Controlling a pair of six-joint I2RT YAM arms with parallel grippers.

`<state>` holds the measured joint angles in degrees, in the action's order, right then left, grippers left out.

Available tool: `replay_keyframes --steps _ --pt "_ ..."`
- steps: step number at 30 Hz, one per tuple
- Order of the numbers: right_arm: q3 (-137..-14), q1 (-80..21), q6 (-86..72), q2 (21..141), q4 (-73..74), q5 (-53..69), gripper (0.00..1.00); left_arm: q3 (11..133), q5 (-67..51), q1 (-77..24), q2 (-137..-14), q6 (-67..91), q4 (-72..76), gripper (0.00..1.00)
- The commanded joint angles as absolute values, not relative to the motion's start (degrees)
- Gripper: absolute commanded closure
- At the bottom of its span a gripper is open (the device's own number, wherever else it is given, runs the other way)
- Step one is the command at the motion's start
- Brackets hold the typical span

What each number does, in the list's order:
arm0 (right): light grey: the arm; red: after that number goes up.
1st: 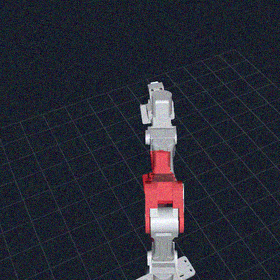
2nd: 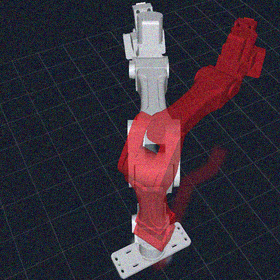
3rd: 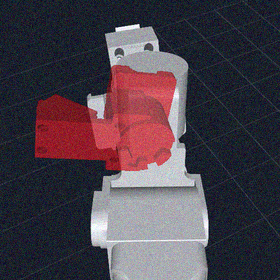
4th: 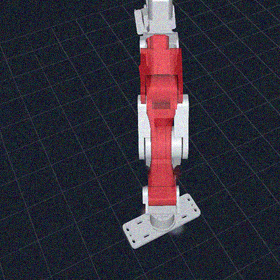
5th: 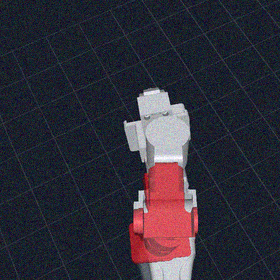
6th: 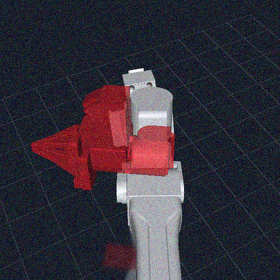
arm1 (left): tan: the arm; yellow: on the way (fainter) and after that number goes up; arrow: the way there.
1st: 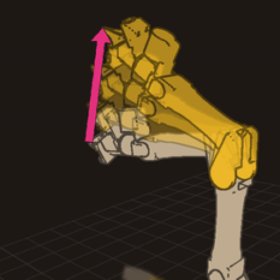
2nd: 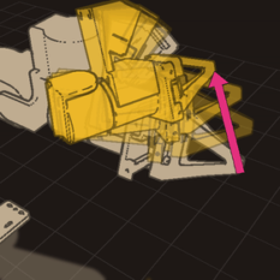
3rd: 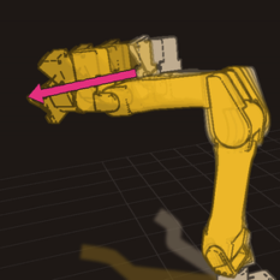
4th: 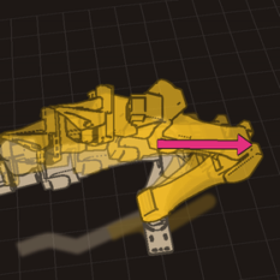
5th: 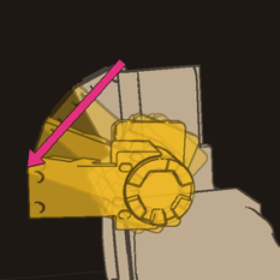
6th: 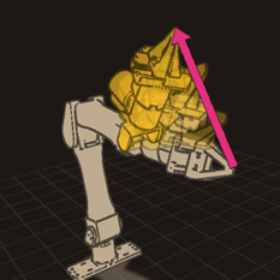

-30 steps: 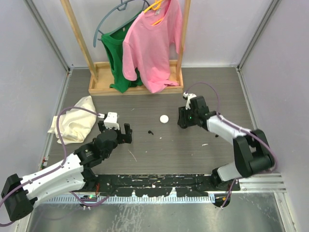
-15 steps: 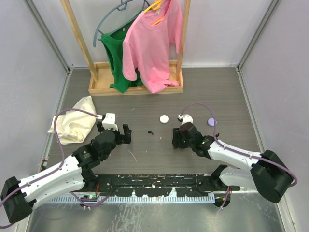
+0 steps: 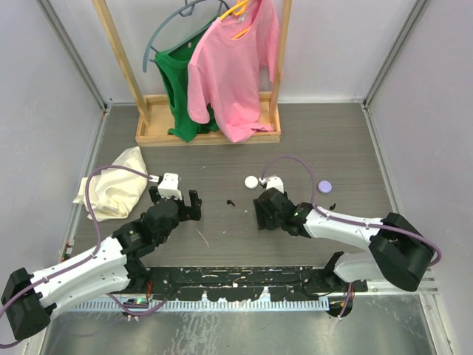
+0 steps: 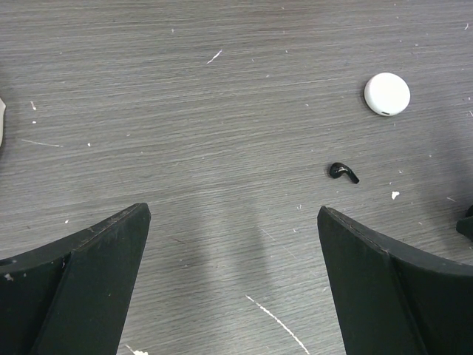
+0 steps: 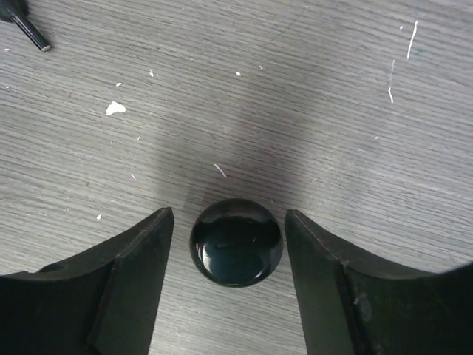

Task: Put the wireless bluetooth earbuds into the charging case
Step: Pick up the charging case at the center of the board.

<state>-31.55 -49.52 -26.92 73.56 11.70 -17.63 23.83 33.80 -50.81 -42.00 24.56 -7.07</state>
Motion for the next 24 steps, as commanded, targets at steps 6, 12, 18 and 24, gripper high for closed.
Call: replay_keyframes --steps 6,12,18,24 --pt "-43.11 -49.92 -23.65 74.23 26.68 -16.49 0.26 24.33 34.25 -50.46 -42.17 24.52 -4.04 0.02" --pt "-49.77 -50.27 -24.64 80.11 35.10 -14.84 0.34 24.67 34.62 -50.45 -42.97 24.52 -4.41 0.02" --pt "-52.74 -51.33 -26.85 84.07 39.23 -16.39 0.36 24.70 34.48 -50.45 -42.76 24.53 -4.57 0.02" --pt "-53.73 -51.33 -26.02 86.66 39.34 -17.09 0.32 24.78 34.25 -50.41 -42.46 24.55 -4.72 0.02"
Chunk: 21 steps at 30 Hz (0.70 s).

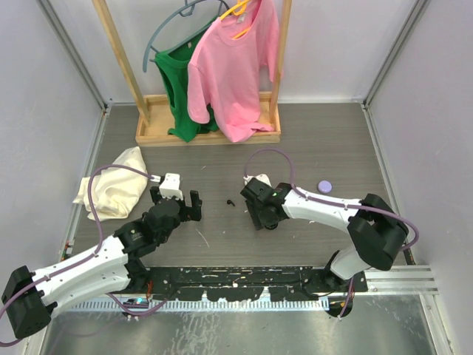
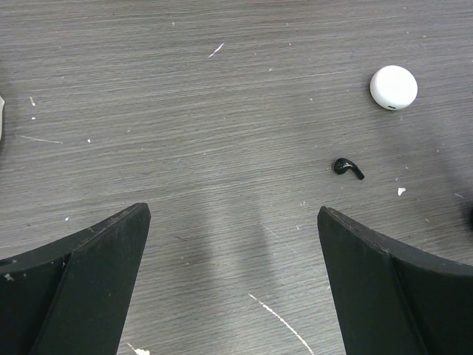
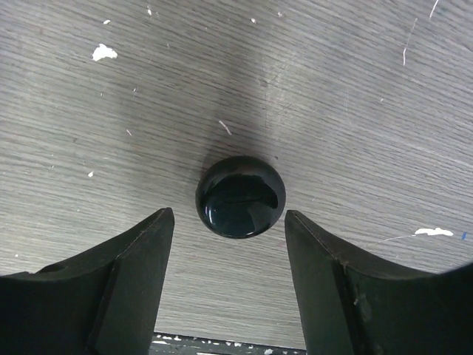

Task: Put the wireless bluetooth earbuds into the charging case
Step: Pick up the charging case at the center of the board.

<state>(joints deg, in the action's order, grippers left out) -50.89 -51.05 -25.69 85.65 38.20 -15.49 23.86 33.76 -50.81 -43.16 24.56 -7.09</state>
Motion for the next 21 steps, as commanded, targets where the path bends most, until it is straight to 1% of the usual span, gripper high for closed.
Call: replay_keyframes --steps 1,4,9,15,21 --pt "-53.70 -51.33 -25.68 87.12 39.18 -17.13 0.31 24.78 34.23 -50.43 -42.38 24.52 -4.79 0.02" --pt "-53.54 -51.33 -24.08 88.04 38.37 -16.52 0.28 24.69 34.14 -50.43 -42.10 24.57 -4.75 0.02" --pt "-52.85 -50.32 -21.85 88.13 36.94 -14.33 0.27 24.66 33.34 -50.45 -42.01 24.54 -4.66 0.02" --pt "-51.59 -46.88 -18.26 87.72 34.19 -7.37 0.27 24.69 32.99 -50.49 -41.86 24.44 -4.66 0.02" --pt "-50.82 -45.38 -16.65 88.64 33.40 -5.22 0.28 24.70 32.53 -50.42 -41.92 24.42 -4.41 0.02"
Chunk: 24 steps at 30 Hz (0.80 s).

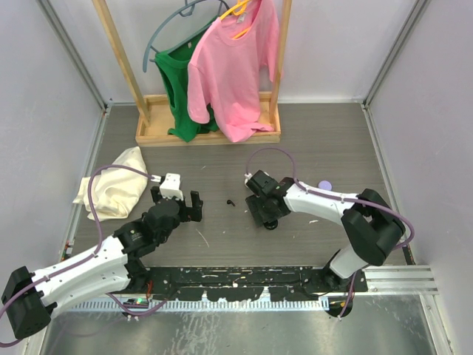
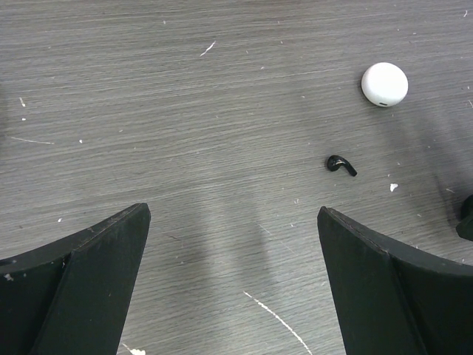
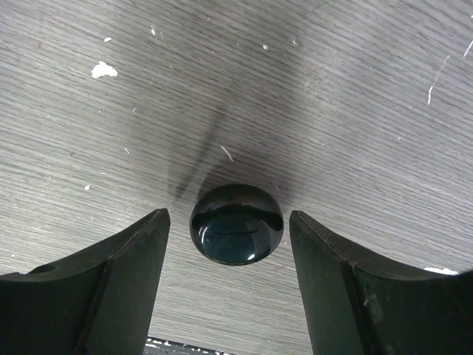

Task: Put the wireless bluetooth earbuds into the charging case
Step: Pick up the charging case at the center of the board.

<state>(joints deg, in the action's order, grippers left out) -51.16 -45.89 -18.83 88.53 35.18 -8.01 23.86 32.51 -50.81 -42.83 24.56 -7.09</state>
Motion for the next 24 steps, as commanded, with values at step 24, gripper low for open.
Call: replay_keyframes --steps 24 --pt "-48.28 -44.38 -13.90 80.61 24.19 2.77 0.53 23.22 21.59 -50.44 -41.84 22.23 1.29 0.01"
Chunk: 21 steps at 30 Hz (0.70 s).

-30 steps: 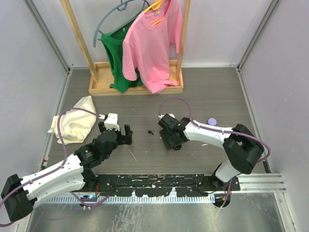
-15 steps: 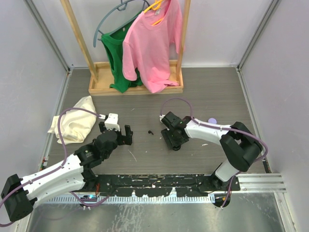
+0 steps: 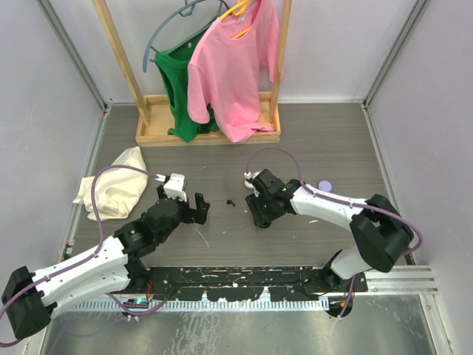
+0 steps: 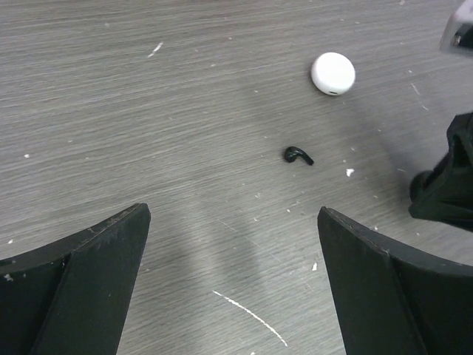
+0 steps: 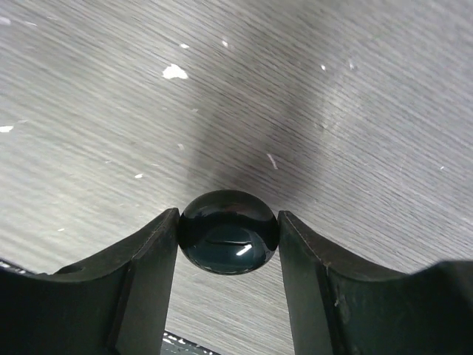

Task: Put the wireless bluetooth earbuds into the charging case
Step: Pick up the charging case at the center of the board.

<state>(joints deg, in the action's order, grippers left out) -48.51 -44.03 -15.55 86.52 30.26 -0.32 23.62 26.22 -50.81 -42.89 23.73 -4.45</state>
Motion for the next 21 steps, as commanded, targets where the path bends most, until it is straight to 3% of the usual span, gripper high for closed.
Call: replay_keyframes --steps 1,10,21 --pt "-48.07 -44.41 -13.07 79.87 22.80 4.03 0.53 22.99 20.19 -50.43 -41.43 21.91 2.15 0.01" --pt "-44.78 -44.44 -6.65 73.97 12.31 13.22 0.53 23.98 13.57 -49.90 -37.27 23.78 1.97 0.01" --pt "-39.73 -44.39 0.72 69.18 -4.86 27.58 0.52 26.48 -6.57 -41.26 -37.54 32.62 2.41 0.00"
